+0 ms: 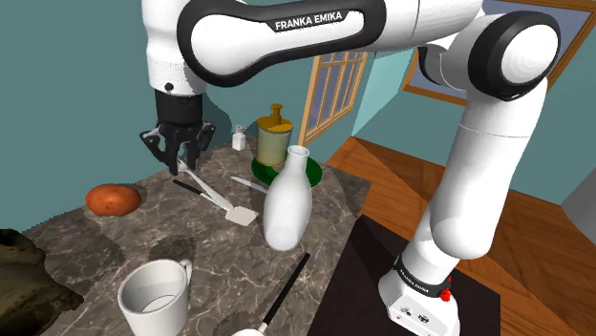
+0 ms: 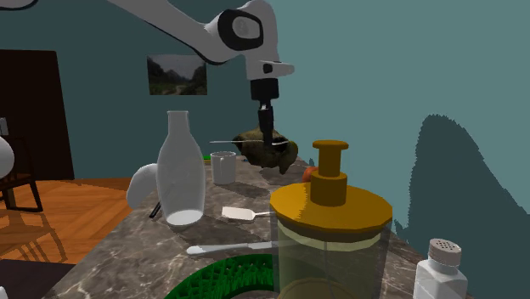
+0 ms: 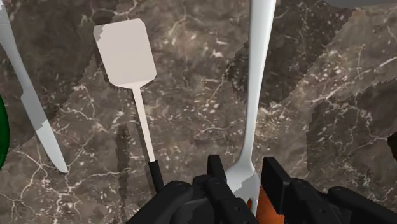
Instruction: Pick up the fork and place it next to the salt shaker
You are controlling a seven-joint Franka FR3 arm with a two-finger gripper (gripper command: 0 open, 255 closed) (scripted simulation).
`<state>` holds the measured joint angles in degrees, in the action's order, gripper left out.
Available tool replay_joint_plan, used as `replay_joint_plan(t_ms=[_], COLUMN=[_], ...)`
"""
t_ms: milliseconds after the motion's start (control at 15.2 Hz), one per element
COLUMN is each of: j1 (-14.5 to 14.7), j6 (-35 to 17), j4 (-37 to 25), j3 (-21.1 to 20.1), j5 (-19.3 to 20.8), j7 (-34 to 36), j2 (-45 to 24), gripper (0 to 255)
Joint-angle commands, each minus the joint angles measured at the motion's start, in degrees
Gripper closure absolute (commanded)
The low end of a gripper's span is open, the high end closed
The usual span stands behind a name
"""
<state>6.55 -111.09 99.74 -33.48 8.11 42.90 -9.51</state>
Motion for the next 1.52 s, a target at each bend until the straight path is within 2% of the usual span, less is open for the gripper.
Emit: replay_joint_plan(t_ms=[0, 462, 858, 1254, 1386, 1452], j1=[-1.8, -6.5, -9.8, -12.3, -13.0, -13.4], j6=[-0.3, 0.4, 2.0, 5.0, 6.4, 7.8], j4=[0.2, -3.3, -9.4, -18.8, -22.8, -26.9], j3=[1.1, 4.4, 7.1, 9.5, 10.2, 10.9], j5=[-0.5, -0.2, 0.7, 2.1, 2.7, 3.1], j7=[-3.1, -11.4, -17.7, -23.6, -25.5, -27.1], j2=[0.2, -2.5, -6.9, -13.4, -16.1, -18.7], gripper=[255, 255, 255, 255, 255, 255])
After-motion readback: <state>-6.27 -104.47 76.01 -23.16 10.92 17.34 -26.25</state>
